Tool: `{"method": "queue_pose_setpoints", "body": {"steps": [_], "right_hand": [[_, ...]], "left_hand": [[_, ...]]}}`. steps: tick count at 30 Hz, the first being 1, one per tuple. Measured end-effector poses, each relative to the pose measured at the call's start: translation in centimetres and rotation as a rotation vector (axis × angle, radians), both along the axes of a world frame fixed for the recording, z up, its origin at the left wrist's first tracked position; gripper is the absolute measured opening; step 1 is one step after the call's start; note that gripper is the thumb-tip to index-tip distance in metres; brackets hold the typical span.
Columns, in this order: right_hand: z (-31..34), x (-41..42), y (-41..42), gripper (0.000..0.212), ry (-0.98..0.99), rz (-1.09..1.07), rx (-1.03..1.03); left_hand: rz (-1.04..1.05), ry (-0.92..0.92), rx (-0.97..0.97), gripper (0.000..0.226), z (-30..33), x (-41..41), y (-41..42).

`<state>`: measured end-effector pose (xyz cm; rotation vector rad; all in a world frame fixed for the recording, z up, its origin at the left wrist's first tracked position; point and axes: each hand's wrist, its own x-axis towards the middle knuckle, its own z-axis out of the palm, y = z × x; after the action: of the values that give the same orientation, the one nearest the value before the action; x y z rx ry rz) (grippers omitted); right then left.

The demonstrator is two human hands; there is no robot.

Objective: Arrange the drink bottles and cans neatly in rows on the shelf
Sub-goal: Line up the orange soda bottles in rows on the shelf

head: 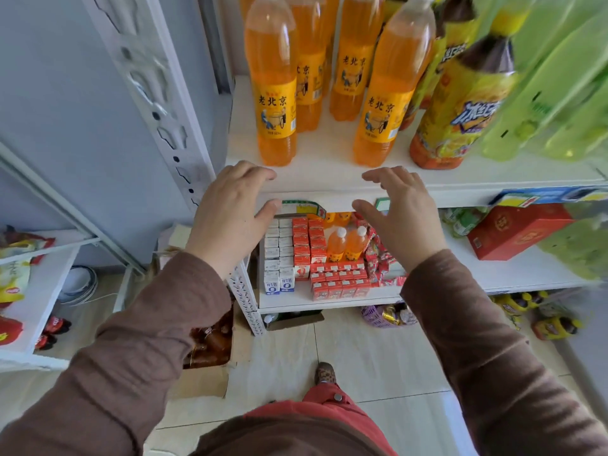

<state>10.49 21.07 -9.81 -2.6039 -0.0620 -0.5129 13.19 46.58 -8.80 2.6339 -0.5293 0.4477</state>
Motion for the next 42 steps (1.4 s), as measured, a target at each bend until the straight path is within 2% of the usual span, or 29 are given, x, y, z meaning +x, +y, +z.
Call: {"method": "queue_pose_setpoints", "body": {"steps": [9, 17, 20, 22, 27, 30, 38, 42], "right_hand": [[3.6, 1.1, -1.7, 0.058, -0.001, -0.019, 0.015], [3.6, 4.0, -3.2, 0.08, 0.032, -0.039, 0.137], [3.3, 5.5, -4.1, 0.092, 0.067, -0.062, 0.179], [3.3, 6.7, -4.4, 0.094, 0.081, -0.048, 0.22], [2.8, 8.5, -4.3, 0.085, 0.106, -0.015, 0.336], [2.4, 9.2, -4.0, 0.08, 0.106, -0.022, 0.402], [1.5, 10.6, -3.1, 0.068, 0.063, -0.062, 0.517], [1.5, 10.7, -3.0, 0.064, 0.047, -0.067, 0.539]], "left_hand": [[0.052, -0.036, -0.092, 0.054, 4.2, 1.9, -1.2], [0.138, 0.031, -0.206, 0.092, 6.1, 4.6, -2.0], [0.161, 0.091, -0.241, 0.098, 6.3, 6.3, -2.3], [0.16, 0.116, -0.295, 0.095, 6.7, 7.6, -2.4], [0.077, 0.193, -0.544, 0.064, 7.8, 9.3, -3.2], [0.069, 0.231, -0.645, 0.054, 8.1, 10.2, -3.2], [-0.005, 0.389, -0.888, 0.056, 8.5, 11.9, -2.4], [-0.026, 0.396, -0.858, 0.054, 9.1, 12.3, -2.3]]}}
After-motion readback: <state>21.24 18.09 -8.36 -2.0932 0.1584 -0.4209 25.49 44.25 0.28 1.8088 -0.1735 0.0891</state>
